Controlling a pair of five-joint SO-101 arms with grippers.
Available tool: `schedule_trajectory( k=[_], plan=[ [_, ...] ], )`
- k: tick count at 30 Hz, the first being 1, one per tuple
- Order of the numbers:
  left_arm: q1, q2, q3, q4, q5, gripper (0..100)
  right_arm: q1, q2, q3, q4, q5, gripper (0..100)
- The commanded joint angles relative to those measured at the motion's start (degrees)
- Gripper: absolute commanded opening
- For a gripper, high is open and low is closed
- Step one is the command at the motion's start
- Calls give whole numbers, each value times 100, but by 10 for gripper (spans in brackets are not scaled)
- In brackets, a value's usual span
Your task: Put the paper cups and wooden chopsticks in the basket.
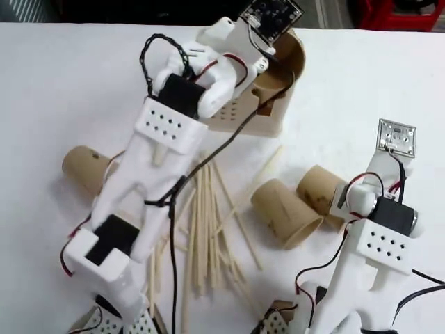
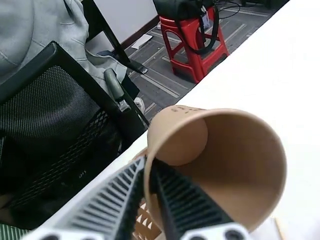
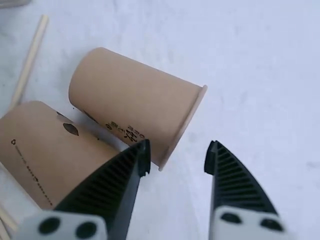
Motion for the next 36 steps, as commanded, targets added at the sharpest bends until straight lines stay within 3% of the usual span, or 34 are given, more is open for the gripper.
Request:
schedule_trajectory(
  k=[1,16,19,26,36],
  plan=[
    [-154,110,-527,-211,88,120,66,-136,-26,-48,-18,187],
    [-453,1429,-1591,-1705,1213,154,66,-136,-26,-40,-18,190],
    [-444,1640,-1873,-1635,1196,153,66,-136,-26,-40,-18,190],
    [-365,1710,-2435,-712,1169,151,66,-136,-35,40,-18,190],
    [-4,1763,-5090,2453,1152,153,22,-84,-70,303,-18,190]
  ],
)
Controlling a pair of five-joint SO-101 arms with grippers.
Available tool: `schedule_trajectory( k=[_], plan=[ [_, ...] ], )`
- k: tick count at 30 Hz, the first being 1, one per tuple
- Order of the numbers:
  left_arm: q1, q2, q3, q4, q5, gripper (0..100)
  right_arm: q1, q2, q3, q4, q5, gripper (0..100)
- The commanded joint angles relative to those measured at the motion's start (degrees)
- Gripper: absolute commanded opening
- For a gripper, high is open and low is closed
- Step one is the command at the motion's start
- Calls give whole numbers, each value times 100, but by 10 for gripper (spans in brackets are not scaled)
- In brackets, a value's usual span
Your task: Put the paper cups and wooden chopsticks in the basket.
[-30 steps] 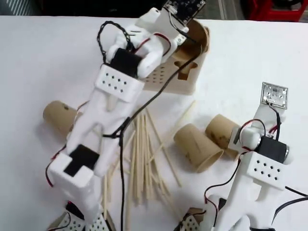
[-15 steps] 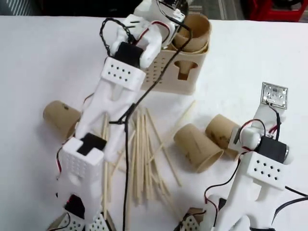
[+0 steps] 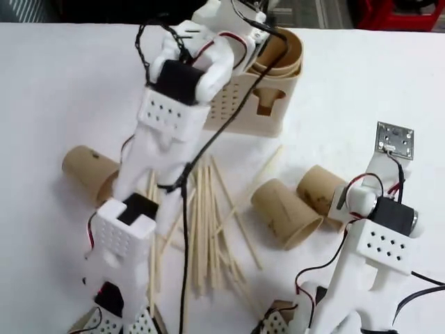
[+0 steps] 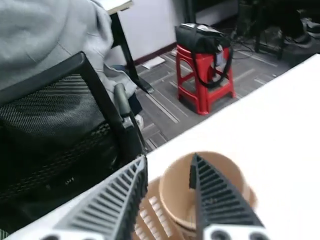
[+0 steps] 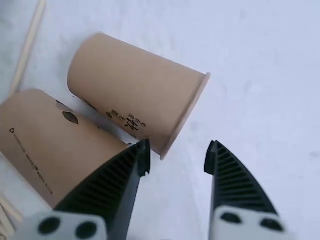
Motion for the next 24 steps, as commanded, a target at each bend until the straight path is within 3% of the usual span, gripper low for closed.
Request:
schedule_trajectory(
  k=[1,5,12,19,24],
  plan=[
    [127,-57,-1618,1354,35,154,22,-84,-62,13,-18,190],
    [75,-66,-2400,2163,26,154,22,-84,-53,-84,-53,190],
    [-180,-549,-2435,3112,-246,151,13,259,-35,-409,-62,190],
    [-866,-1165,-2400,3349,-123,151,-40,1393,-281,-734,-70,187],
    [-1270,-1569,-2391,3349,0,151,-505,1815,-325,-760,-44,187]
  ],
)
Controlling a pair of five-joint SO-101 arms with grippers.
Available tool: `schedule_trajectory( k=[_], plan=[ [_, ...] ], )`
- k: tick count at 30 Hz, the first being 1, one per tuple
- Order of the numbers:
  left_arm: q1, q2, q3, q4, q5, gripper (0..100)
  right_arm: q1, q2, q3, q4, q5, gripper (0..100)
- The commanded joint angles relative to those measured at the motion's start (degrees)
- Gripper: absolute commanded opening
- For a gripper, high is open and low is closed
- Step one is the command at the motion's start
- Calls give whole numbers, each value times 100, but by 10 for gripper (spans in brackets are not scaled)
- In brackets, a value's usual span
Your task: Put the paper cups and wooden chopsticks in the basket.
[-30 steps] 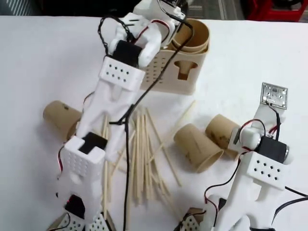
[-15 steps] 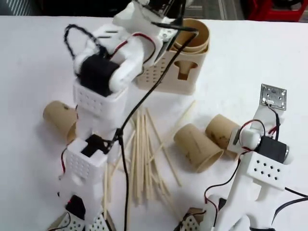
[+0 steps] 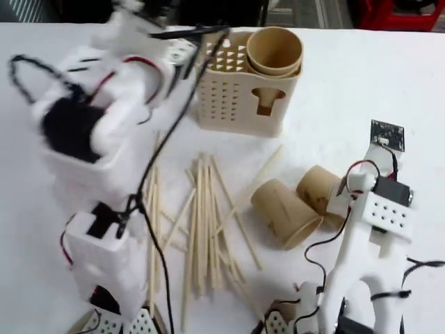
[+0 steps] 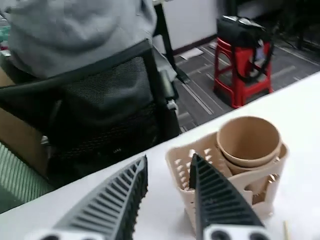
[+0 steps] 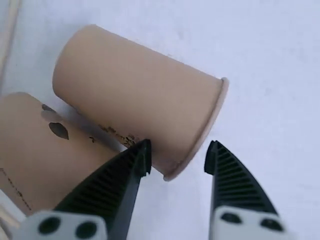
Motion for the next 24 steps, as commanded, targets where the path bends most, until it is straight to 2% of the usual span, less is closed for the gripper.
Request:
schedule_trajectory(
  k=[1,6,9,18,24],
  plan=[
    [-356,-602,-141,35,88,151,-356,189,-211,-75,-26,187],
    [-778,-840,-132,44,88,151,-374,127,-220,-251,53,93],
    [-998,-910,-132,53,88,151,-409,-66,-229,-259,571,15],
    [-1297,-1297,35,53,97,151,-409,-1385,-185,-13,677,19],
    [-1499,-2325,1741,53,70,151,-409,-2325,-185,13,686,19]
  ],
)
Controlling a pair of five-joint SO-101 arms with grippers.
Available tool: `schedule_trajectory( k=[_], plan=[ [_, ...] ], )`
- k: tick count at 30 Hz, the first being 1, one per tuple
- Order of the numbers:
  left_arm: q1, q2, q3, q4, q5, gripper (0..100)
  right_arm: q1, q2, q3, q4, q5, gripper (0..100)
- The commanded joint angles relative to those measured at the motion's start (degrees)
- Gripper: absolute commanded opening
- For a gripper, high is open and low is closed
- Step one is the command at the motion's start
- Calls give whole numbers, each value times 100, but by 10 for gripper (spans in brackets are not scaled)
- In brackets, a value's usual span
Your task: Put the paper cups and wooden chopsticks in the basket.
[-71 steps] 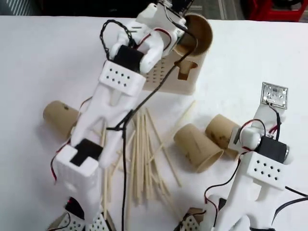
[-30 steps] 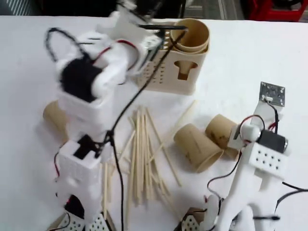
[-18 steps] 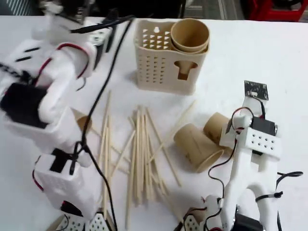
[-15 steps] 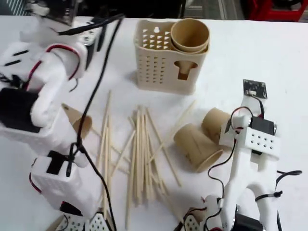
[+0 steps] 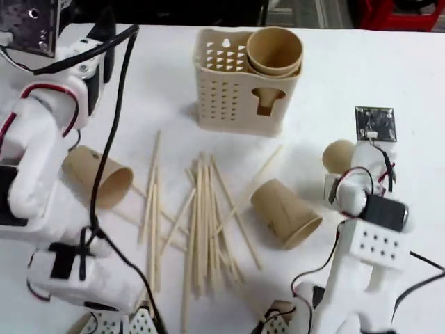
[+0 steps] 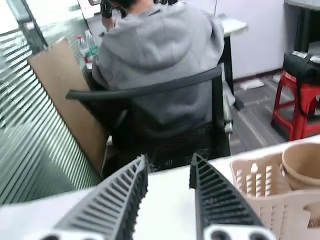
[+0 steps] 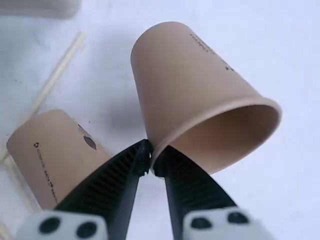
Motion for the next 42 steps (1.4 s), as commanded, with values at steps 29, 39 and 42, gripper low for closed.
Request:
schedule_trajectory(
  k=[29,39,42],
  plan=[
    [-347,-8549,13495,-3481,18,154,-1270,-1974,-1301,-541,44,19],
    [-347,-11116,16220,-4018,18,154,-1842,-541,-2655,-532,53,19],
    [-338,-10976,16668,-4044,26,154,-1991,242,-3349,-435,97,19]
  ],
)
